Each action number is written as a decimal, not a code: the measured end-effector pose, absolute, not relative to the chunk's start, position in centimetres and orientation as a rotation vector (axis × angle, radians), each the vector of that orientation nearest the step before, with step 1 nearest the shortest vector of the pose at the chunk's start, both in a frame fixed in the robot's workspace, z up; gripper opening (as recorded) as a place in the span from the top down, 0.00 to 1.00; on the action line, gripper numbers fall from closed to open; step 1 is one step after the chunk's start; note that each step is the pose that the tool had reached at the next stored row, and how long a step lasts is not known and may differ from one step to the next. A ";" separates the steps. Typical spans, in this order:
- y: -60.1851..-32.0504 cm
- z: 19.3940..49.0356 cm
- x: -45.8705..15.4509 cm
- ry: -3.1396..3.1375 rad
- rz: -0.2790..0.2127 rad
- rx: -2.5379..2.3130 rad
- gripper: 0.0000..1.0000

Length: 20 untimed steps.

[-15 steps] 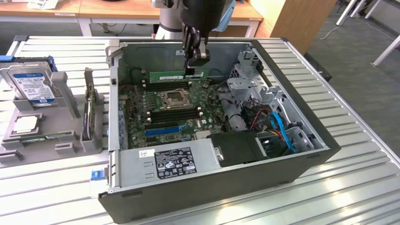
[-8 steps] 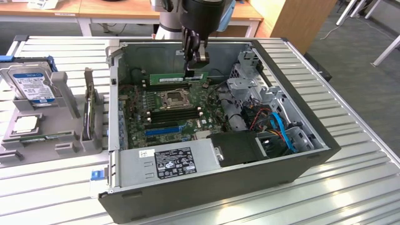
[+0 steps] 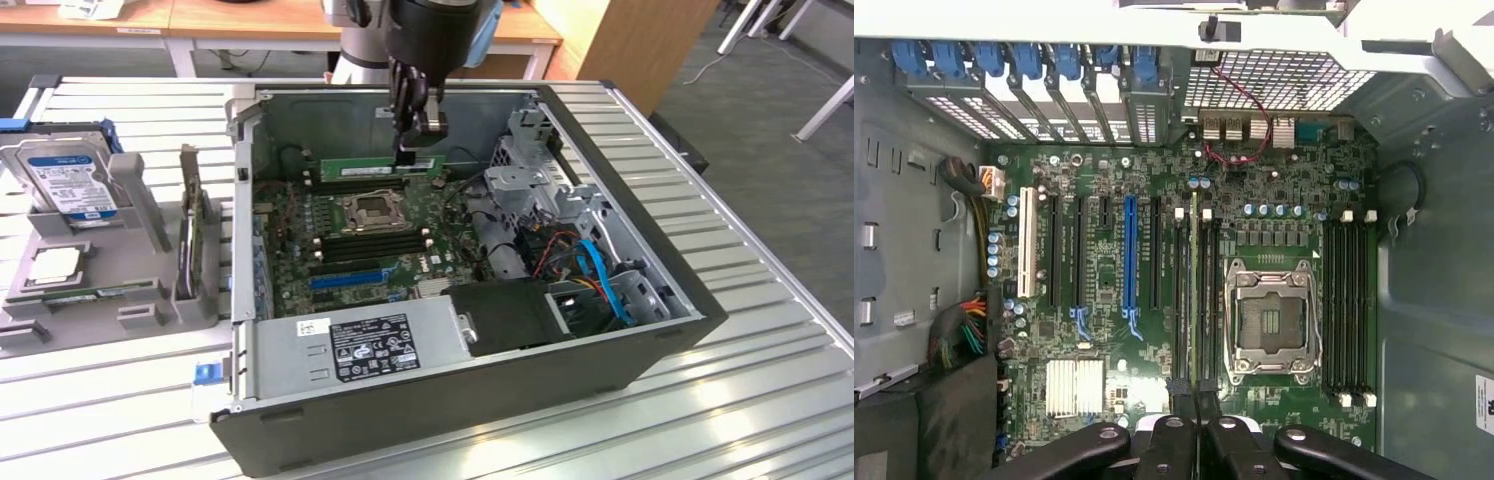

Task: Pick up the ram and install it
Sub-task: 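Pick up the ram and move it above insertion slot, then insert the ram into the slot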

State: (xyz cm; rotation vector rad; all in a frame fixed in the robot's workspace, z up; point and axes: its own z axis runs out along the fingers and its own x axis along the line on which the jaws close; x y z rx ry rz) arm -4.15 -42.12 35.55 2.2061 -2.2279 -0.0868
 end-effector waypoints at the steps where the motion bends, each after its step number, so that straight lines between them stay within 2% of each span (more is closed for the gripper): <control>1: -42.1 35.5 -4.1 -2.228 -0.087 2.206 0.88; 20: -42.1 35.3 -3.8 -2.228 -0.086 2.206 0.88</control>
